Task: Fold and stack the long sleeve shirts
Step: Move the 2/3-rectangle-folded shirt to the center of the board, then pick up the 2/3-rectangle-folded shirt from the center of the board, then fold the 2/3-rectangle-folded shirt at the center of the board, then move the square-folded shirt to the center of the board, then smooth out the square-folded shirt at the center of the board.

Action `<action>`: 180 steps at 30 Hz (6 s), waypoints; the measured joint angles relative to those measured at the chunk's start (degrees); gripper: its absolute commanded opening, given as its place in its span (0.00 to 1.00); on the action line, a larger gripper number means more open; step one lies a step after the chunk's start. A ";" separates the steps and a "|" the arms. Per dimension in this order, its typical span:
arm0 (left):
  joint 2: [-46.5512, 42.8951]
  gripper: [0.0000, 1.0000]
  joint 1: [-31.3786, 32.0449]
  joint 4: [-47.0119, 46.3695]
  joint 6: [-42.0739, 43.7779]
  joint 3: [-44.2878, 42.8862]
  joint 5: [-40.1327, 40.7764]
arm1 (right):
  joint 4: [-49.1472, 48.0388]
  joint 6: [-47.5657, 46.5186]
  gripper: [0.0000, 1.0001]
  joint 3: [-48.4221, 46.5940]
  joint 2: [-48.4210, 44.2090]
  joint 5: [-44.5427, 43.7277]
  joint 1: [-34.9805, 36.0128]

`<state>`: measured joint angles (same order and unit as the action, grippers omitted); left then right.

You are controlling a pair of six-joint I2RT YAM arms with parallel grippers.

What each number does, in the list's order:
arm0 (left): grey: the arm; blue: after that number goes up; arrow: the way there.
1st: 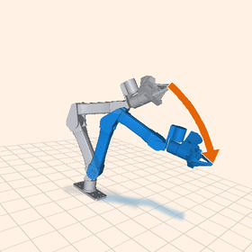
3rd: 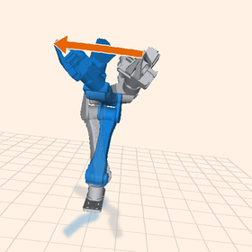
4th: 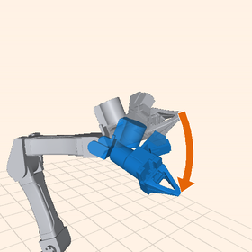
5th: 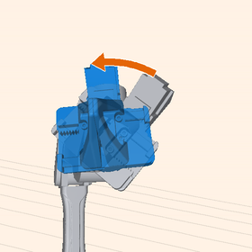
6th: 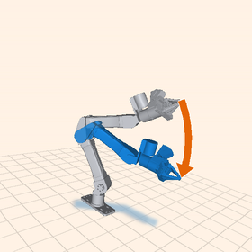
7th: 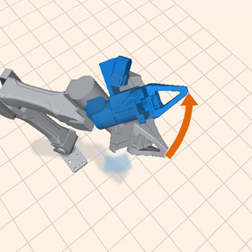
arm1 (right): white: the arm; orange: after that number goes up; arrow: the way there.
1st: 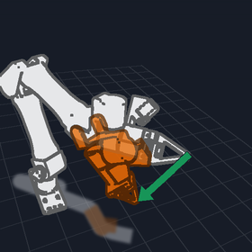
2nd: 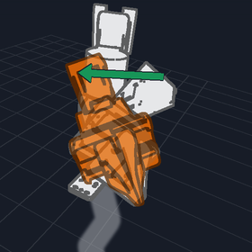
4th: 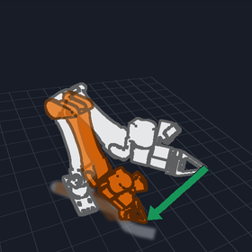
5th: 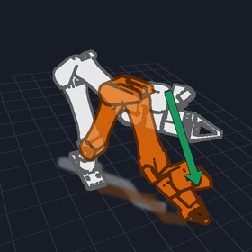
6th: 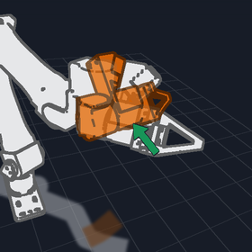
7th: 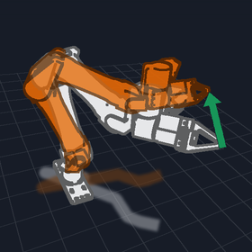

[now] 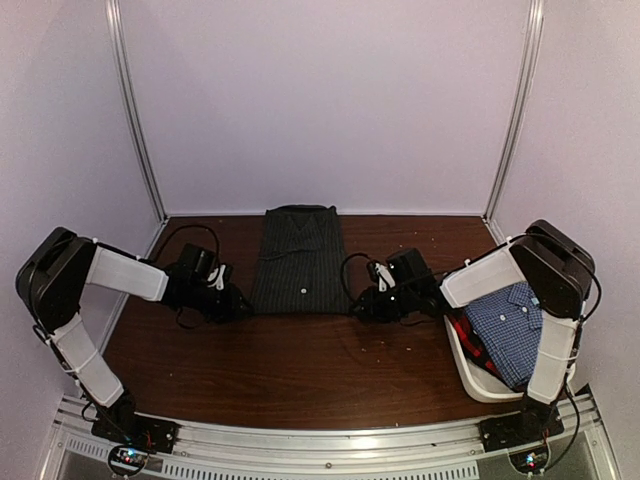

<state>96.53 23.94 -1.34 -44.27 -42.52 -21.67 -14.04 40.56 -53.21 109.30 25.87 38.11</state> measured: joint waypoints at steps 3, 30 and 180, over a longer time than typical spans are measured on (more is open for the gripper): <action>0.66 0.33 0.48 -0.48 -0.02 0.00 -0.04 | -0.28 0.02 0.28 0.00 0.35 -0.04 0.00; 3.78 0.00 2.71 -1.70 -1.51 -1.97 0.76 | -2.05 -0.02 0.06 -2.91 3.87 0.17 0.00; 15.12 0.11 12.90 13.42 4.76 -33.31 8.81 | 27.43 -13.88 0.27 -26.58 3.74 -17.00 3.67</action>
<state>111.66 36.84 12.08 -39.51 -75.83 -12.86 13.39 26.68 -79.79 113.03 8.86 41.78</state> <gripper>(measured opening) 0.119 0.267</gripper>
